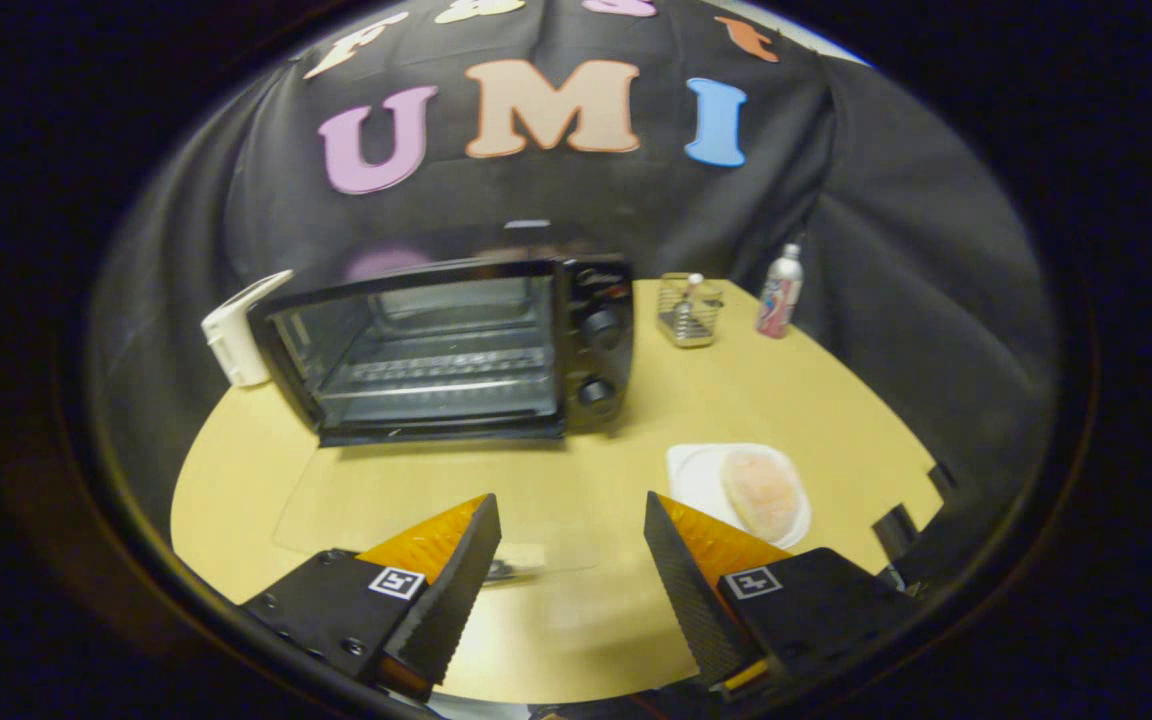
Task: Open the toaster oven, put the food inside, and close the toaster oven door.
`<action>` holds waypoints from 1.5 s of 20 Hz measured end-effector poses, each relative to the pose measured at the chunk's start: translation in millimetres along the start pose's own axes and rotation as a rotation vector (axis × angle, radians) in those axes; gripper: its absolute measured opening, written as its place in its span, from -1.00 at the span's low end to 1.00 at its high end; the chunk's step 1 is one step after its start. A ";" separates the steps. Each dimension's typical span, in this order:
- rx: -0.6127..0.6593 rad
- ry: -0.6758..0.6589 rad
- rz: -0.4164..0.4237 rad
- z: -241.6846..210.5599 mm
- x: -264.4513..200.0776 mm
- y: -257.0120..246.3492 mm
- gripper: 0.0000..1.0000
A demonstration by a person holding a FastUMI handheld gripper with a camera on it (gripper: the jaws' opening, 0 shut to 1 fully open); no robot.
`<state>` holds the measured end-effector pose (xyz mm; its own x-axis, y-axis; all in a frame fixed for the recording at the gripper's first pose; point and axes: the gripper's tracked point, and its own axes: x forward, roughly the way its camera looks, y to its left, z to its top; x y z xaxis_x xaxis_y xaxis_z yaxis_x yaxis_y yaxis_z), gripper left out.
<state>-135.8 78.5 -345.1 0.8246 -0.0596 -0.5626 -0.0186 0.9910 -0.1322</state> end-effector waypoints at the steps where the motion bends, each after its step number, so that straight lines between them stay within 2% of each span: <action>1: 0.003 0.006 -0.048 3.9 8.4 -19.2 0.85; 5: 0.042 0.046 -0.149 0.7 39.5 -72.5 0.85; 10: 0.020 0.166 -0.233 -33.7 69.0 -120.6 0.86; 15: 0.019 0.245 -0.242 -57.1 93.0 -139.9 0.86; 19: 0.026 0.273 -0.204 -66.5 103.8 -140.1 0.88; 22: 0.042 0.272 -0.187 -67.2 108.7 -138.2 0.83; 25: 0.099 0.287 -0.204 -66.3 111.5 -141.6 0.36; 30: 0.216 0.269 -0.223 -53.6 111.0 -133.9 0.11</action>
<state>-72.1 -67.2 -433.6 0.6172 -0.2763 -0.7367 0.2861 0.9510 -0.1170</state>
